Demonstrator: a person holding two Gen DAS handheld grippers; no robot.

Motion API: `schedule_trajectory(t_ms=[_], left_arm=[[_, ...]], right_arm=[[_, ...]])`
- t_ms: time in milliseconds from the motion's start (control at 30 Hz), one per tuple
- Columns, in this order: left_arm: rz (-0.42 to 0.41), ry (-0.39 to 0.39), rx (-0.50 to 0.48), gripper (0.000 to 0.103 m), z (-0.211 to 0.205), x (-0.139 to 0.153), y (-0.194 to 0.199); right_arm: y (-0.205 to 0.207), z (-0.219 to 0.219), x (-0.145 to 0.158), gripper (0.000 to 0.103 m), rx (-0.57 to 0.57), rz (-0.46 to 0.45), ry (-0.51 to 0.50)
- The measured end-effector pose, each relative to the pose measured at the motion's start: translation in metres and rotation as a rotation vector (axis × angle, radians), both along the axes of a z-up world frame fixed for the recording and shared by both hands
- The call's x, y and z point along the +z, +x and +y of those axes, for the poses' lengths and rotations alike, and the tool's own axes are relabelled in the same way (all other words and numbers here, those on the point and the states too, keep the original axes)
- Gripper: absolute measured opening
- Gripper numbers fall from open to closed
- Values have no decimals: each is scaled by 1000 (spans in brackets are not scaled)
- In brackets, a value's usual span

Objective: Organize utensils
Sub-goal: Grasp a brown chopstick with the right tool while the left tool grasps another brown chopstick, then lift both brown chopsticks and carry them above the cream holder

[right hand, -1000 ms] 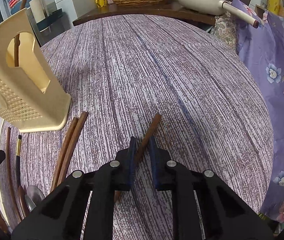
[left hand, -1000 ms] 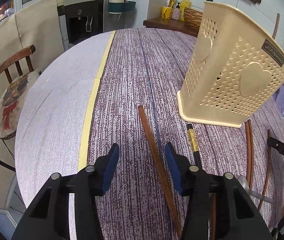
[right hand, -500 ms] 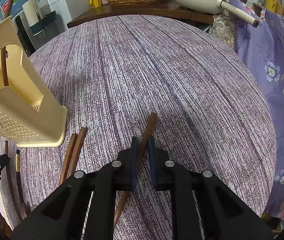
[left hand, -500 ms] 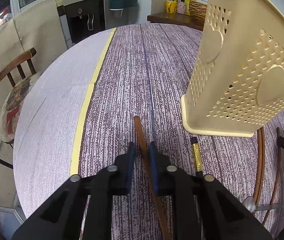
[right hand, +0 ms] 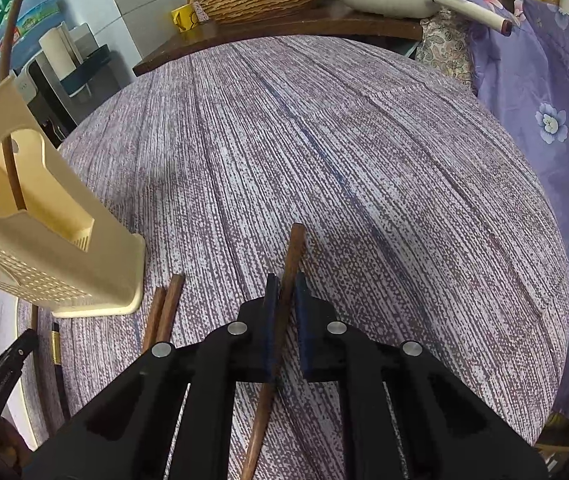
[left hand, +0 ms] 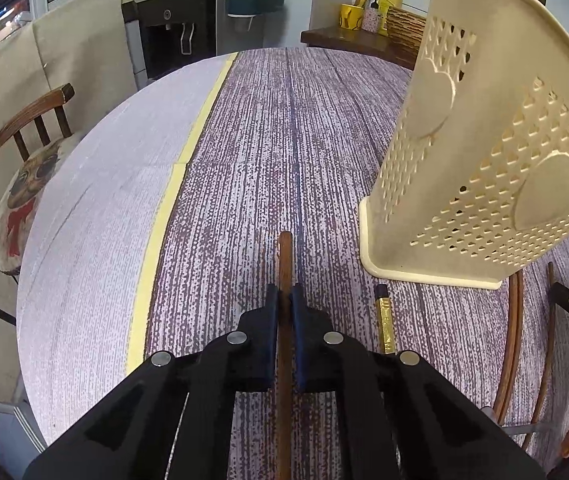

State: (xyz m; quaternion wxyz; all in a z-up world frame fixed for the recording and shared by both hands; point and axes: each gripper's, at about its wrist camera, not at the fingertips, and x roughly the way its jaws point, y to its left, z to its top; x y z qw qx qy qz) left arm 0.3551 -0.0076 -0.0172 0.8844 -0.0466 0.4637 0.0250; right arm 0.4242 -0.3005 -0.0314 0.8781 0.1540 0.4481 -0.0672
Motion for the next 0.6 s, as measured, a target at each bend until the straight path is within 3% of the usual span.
schedule_trajectory(t_ms=[233,600], left_arm=[[-52,-28,3,8,2,17,-4],[-216,-93,-30,8,4,81,-27]], right_arm=[[-7,-5,22,9,22,-88,35],[-47,-2,99,8,86,-317,-27]])
